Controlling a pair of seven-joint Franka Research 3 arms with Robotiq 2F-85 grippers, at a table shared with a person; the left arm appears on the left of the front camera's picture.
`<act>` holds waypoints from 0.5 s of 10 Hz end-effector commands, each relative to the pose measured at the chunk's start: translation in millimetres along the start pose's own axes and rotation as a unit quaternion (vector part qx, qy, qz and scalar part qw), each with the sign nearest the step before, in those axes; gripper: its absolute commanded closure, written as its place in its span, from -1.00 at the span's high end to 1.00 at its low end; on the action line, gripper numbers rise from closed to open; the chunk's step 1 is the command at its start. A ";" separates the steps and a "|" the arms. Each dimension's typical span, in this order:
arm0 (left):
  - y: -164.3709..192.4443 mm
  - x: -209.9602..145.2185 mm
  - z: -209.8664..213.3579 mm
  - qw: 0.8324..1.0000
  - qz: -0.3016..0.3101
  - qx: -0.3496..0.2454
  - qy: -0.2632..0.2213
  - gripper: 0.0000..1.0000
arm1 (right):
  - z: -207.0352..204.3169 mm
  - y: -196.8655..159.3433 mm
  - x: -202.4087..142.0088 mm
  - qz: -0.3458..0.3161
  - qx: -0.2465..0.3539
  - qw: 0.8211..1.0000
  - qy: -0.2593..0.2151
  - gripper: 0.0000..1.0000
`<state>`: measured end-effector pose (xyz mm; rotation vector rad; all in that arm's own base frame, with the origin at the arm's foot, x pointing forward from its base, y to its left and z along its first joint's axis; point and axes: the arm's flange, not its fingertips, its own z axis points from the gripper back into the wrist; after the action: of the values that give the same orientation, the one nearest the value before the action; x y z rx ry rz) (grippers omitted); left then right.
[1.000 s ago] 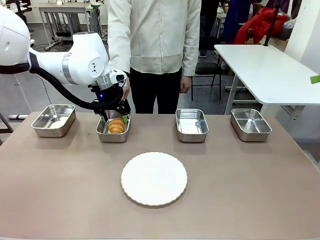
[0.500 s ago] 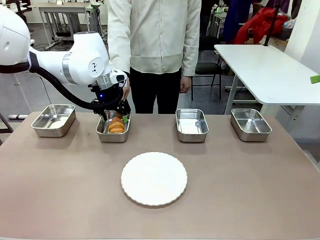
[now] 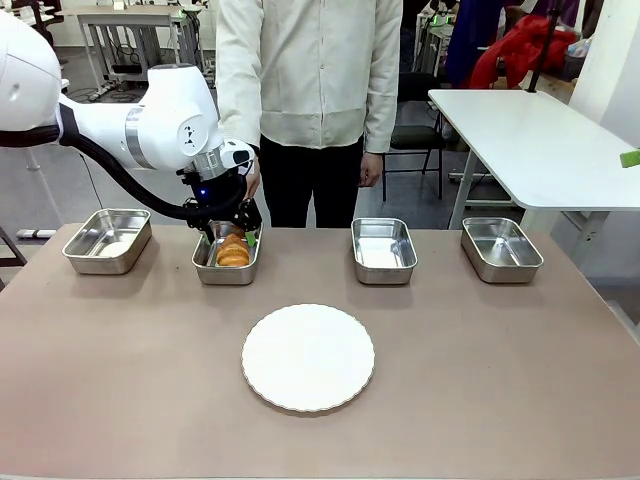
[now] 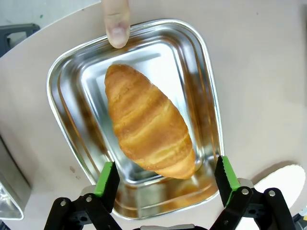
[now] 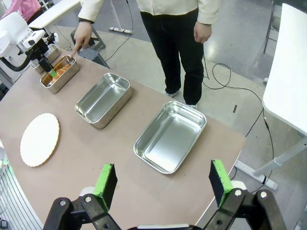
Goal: Place the bread in the container.
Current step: Place the Butter Roll into the Airtight Container indicated by the human.
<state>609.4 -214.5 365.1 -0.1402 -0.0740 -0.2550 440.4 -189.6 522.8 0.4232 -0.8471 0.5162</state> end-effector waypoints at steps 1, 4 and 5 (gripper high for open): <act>-2.3 -34.1 30.3 0.999 0.002 0.011 -0.032 1.00 | -0.2 -0.7 2.2 0.001 0.001 1.000 -0.012 1.00; -10.4 -102.3 70.5 0.995 -0.027 0.035 -0.086 1.00 | -0.2 -0.7 2.2 0.001 0.001 1.000 -0.012 1.00; -12.4 -126.3 77.1 0.994 -0.036 0.047 -0.096 1.00 | -0.2 -0.7 2.2 0.001 0.001 1.000 -0.012 1.00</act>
<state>512.2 -194.3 436.0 -0.0961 -0.2414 -0.2817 440.4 -189.6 523.0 0.4231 -0.8472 0.5165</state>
